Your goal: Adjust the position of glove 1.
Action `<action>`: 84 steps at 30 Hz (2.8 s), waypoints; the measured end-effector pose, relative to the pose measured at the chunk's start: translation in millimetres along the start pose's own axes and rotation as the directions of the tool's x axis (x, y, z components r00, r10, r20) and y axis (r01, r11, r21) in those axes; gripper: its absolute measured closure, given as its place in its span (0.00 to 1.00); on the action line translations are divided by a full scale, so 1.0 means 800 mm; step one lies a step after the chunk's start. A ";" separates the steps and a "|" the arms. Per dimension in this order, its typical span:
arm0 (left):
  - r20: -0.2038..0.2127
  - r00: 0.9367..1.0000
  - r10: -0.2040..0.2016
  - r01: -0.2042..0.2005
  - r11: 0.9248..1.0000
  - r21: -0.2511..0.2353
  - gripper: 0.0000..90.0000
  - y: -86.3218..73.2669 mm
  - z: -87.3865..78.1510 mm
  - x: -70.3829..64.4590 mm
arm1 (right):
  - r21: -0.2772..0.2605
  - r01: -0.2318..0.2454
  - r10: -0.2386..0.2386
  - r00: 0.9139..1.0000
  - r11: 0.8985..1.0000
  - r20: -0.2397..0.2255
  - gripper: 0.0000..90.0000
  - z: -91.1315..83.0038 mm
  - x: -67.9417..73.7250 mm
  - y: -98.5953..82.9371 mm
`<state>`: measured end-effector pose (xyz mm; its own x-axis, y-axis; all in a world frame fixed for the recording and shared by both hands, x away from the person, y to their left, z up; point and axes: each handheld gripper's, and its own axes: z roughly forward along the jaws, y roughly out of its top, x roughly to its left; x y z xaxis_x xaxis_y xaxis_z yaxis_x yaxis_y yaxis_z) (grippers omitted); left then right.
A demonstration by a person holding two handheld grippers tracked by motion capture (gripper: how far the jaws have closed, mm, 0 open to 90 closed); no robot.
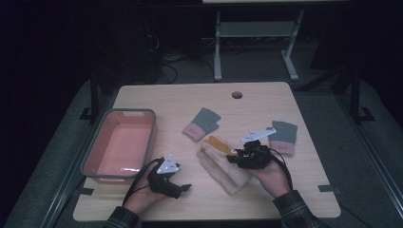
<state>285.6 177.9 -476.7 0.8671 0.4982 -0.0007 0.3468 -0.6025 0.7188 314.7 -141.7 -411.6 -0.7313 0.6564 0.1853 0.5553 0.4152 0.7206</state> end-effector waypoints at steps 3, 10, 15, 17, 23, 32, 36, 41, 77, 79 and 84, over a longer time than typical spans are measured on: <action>0.000 1.000 0.000 0.000 1.000 0.000 0.14 0.000 0.000 0.000 | 0.008 -0.006 0.006 1.000 1.000 0.002 0.74 0.006 0.007 0.000; -0.001 1.000 0.000 0.000 1.000 -0.003 0.14 0.000 0.000 0.000 | 0.033 -0.003 0.003 1.000 0.999 0.023 0.74 0.017 0.021 -0.006; 0.002 1.000 -0.002 0.002 1.000 -0.001 0.14 0.000 0.000 0.000 | 0.044 -0.014 0.012 0.999 0.999 0.034 0.74 0.024 0.023 -0.008; 0.002 1.000 -0.003 0.003 1.000 0.001 0.14 0.000 0.000 -0.001 | 0.059 -0.008 0.006 0.999 0.998 0.036 0.74 0.031 0.024 -0.011; 0.000 1.000 0.000 0.000 1.000 0.001 0.14 0.000 0.000 0.000 | 0.078 -0.020 0.016 0.999 0.997 0.046 0.74 0.039 0.023 -0.014; -0.001 1.000 0.000 0.000 1.000 0.000 0.14 0.000 0.000 0.000 | 0.105 -0.002 -0.005 0.998 0.995 0.062 0.71 0.046 0.025 -0.016; -0.001 1.000 0.001 -0.001 1.000 0.000 0.14 0.000 0.000 0.000 | 0.090 -0.011 0.006 0.999 0.996 0.047 0.53 0.042 0.025 -0.015; 0.000 1.000 -0.003 0.003 1.000 -0.004 0.14 0.000 0.000 -0.001 | 0.023 0.003 -0.004 0.998 1.000 0.062 0.36 0.022 0.020 -0.011; 0.090 0.994 -0.063 0.054 0.993 0.101 0.99 0.082 0.051 -0.018 | 0.175 0.149 -0.139 0.988 0.973 -0.066 1.00 0.001 -0.029 -0.068; 0.089 0.994 -0.067 0.058 0.993 0.101 0.99 0.084 0.055 -0.019 | 0.187 0.158 -0.146 0.986 0.970 -0.073 1.00 0.004 -0.026 -0.068; 0.075 0.994 -0.077 0.068 0.990 0.120 0.99 0.088 0.062 -0.012 | 0.195 0.185 -0.168 0.981 0.963 -0.096 1.00 0.006 -0.020 -0.067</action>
<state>319.0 99.8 -460.8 0.8619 0.4954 -0.1081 0.4453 -0.6376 0.6287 298.4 -171.0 -456.7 -0.8490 0.5134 0.1247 0.4772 0.6440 0.5980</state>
